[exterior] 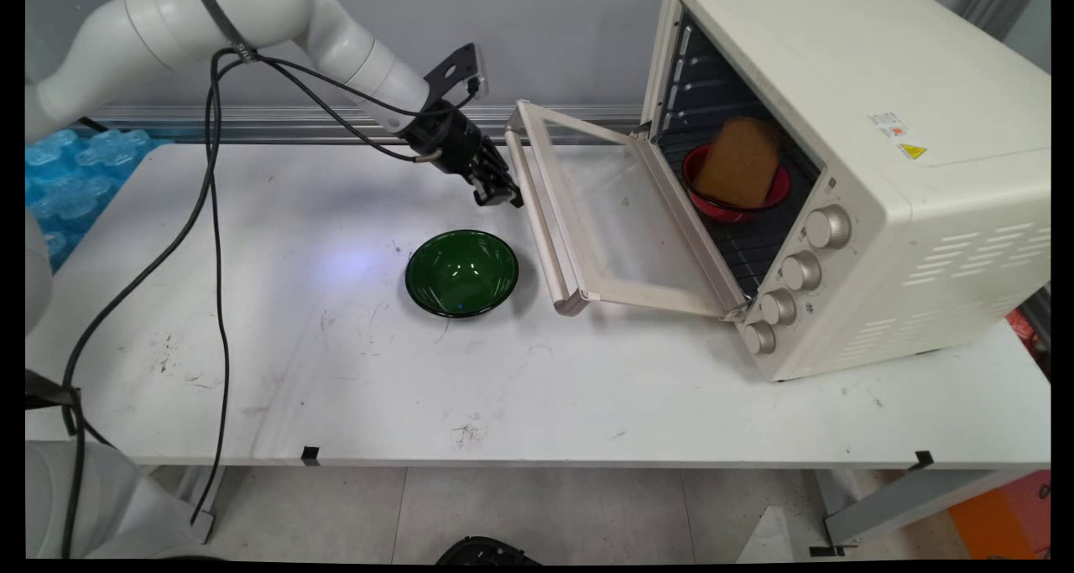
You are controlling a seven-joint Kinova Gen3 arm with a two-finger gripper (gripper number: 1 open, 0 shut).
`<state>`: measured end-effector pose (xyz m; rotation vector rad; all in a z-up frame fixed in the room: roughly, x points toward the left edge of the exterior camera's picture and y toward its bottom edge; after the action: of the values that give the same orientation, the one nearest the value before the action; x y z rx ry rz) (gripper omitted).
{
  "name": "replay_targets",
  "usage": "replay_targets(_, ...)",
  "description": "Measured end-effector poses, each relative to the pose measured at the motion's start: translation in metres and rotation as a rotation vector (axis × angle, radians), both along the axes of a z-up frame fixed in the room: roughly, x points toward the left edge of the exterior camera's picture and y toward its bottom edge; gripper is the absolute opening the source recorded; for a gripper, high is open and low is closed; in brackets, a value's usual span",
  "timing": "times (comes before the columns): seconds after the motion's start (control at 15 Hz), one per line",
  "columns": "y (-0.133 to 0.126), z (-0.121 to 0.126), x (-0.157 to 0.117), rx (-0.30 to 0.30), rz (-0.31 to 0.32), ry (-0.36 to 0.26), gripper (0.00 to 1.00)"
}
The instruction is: Close the oven
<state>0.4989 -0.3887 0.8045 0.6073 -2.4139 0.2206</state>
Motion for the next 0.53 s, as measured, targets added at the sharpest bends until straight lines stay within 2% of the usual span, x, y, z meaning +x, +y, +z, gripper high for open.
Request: replay_targets(0.53, -0.0009, 0.0056, -0.0062, -0.018, -0.028, 0.044, 0.0)
